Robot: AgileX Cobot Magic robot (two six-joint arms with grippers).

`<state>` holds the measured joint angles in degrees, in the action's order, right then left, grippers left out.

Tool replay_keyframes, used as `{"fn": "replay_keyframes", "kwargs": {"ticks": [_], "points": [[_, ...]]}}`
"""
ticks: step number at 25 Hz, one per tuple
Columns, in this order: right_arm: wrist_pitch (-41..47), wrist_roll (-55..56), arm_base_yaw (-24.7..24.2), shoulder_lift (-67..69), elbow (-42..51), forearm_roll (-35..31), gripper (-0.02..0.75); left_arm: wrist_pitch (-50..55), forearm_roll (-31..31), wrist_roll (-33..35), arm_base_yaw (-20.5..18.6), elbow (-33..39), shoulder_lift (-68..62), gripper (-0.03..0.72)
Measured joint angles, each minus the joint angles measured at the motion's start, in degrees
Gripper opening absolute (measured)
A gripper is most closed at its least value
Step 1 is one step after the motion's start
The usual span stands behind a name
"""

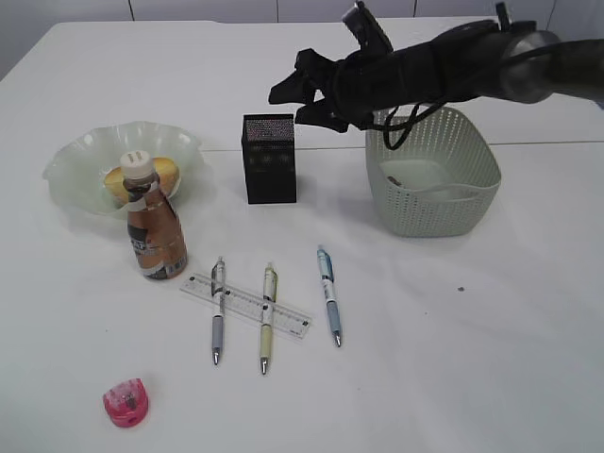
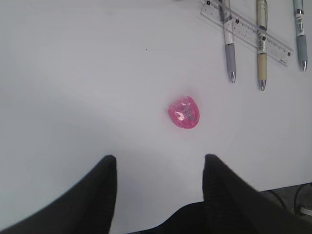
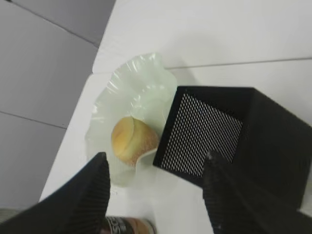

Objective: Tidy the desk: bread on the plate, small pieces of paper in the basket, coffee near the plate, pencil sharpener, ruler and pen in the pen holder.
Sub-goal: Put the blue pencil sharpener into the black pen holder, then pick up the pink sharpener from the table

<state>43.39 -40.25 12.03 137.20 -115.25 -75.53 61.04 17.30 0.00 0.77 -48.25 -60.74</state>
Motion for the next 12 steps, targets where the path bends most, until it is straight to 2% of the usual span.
{"fn": "replay_keyframes", "kwargs": {"ticks": [4, 12], "points": [[4.37, 9.99, 0.00, -3.47, -0.12, 13.19, 0.445, 0.00, 0.11, 0.00, 0.00, 0.00, 0.00, 0.416], [13.22, 25.73, 0.09, -11.94, -0.12, 32.39, 0.433, -0.64, 0.11, 0.00, 0.00, 0.00, 0.00, 0.416]]}}
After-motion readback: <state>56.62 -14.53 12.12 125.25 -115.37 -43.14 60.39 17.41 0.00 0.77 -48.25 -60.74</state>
